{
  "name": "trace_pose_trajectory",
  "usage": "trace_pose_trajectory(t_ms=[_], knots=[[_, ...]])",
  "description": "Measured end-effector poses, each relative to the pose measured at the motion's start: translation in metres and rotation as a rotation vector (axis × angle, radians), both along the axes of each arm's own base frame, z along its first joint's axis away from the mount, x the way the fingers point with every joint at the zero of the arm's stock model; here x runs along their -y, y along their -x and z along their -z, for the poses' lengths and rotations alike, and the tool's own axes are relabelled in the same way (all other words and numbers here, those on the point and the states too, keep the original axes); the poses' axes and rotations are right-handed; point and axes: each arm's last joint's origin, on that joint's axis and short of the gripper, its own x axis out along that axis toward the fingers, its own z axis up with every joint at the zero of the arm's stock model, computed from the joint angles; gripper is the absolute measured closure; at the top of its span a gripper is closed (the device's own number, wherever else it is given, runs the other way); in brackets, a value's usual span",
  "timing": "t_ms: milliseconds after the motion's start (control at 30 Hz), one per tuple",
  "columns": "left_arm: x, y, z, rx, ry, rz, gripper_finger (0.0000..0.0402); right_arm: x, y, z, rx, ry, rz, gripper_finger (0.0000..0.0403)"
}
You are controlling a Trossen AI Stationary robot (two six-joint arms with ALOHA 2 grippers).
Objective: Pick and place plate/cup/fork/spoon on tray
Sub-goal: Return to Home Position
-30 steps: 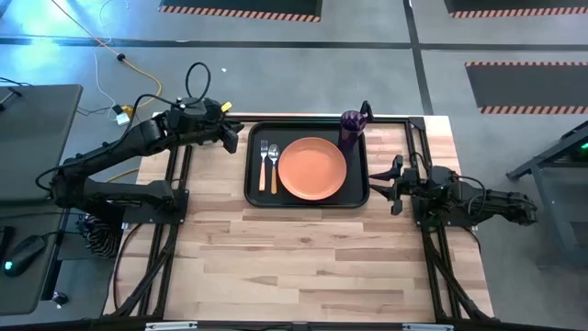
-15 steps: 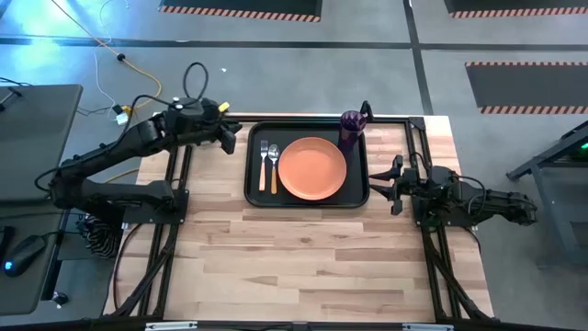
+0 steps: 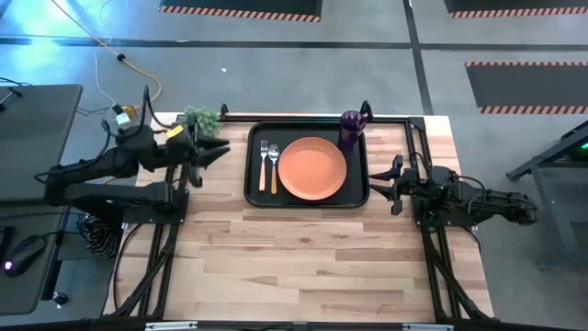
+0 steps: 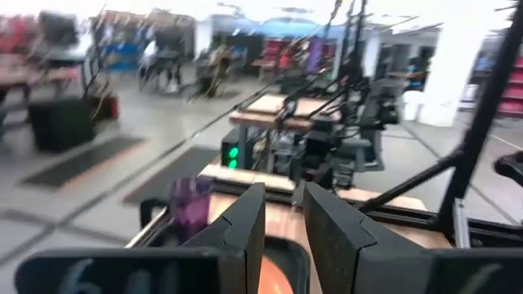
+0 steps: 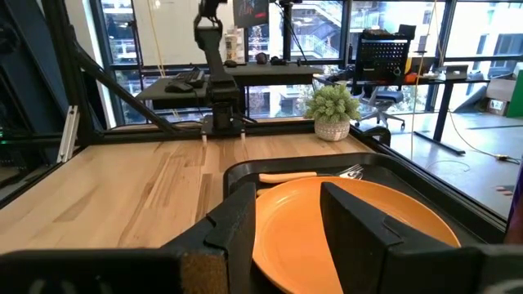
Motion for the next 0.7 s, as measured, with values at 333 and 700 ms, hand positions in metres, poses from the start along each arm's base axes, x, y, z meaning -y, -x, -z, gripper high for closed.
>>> trace_pose_trajectory(t_ms=[333, 700], knots=[[0.013, 0.012, 0.072, 0.025, -0.038, 0.098, 0.0326, 0.0, 0.0, 0.0, 0.0, 0.0, 0.0, 0.0274], [0.014, 0.034, 0.129, 0.197, -0.054, 0.081, 0.0326, 0.0, 0.0, 0.0, 0.0, 0.0, 0.0, 0.0274]])
